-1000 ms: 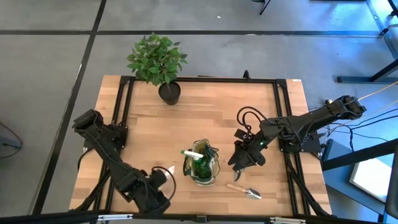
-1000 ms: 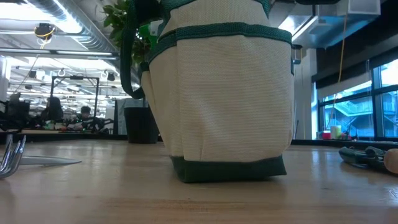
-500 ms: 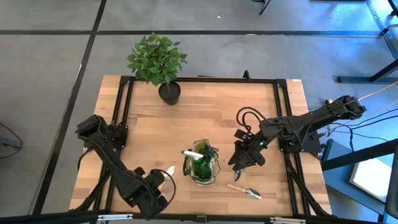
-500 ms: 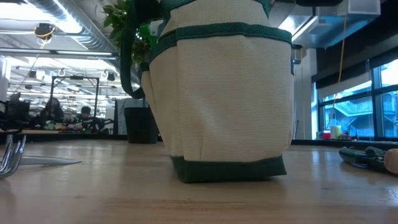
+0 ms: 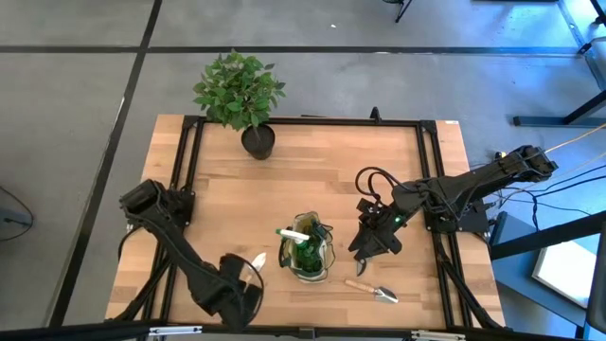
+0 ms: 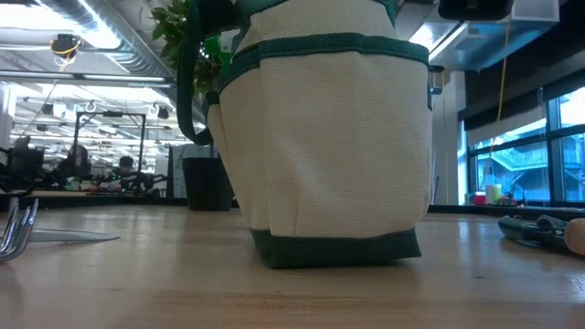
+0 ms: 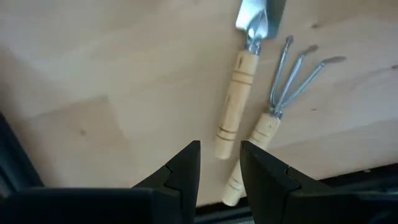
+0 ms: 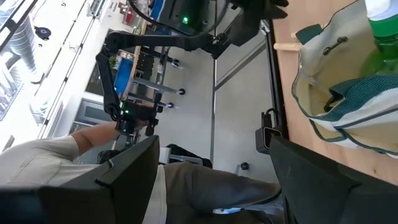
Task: Pick & Place Garden tools in Gardening bag
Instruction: Put the brown hand rake into the brown gardening bag
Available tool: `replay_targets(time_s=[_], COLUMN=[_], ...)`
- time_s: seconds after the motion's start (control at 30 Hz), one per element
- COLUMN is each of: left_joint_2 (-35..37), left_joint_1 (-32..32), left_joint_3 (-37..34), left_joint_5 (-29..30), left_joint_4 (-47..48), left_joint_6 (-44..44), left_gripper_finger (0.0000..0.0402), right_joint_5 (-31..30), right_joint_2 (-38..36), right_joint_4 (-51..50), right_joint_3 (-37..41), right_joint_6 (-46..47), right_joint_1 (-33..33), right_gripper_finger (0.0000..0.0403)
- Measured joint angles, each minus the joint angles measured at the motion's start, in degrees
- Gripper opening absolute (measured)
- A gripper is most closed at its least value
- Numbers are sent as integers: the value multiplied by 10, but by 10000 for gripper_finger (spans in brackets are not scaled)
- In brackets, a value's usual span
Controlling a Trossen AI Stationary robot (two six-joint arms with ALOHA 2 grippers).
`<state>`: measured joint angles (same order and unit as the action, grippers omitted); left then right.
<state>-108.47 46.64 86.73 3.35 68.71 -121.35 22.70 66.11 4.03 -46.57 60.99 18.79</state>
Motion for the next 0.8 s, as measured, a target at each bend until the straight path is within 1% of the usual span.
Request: replay_targets(time_s=[0.07,0.17,0.37,0.57,0.8], left_joint_2=[-3,-12,-39,-70,-73], left_joint_1=[-4,-10,-10,-8,-8], left_joint_3=[-1,-1,-1,-1,-1], left_joint_5=[-10,-2,0,19,18], left_joint_4=[-12,-28,-25,-20,-29], left_joint_6=[5,54,135,133,126], left_gripper_finger=[106,106,106,106,106], right_joint_5=[0,0,0,0,0], right_joint_2=[0,0,0,0,0], right_joint_4=[0,0,0,0,0], right_joint_3=[0,0,0,0,0], right_joint_6=[0,0,0,0,0], right_joint_1=[0,0,0,0,0], right_gripper_finger=[307,307,307,307,307])
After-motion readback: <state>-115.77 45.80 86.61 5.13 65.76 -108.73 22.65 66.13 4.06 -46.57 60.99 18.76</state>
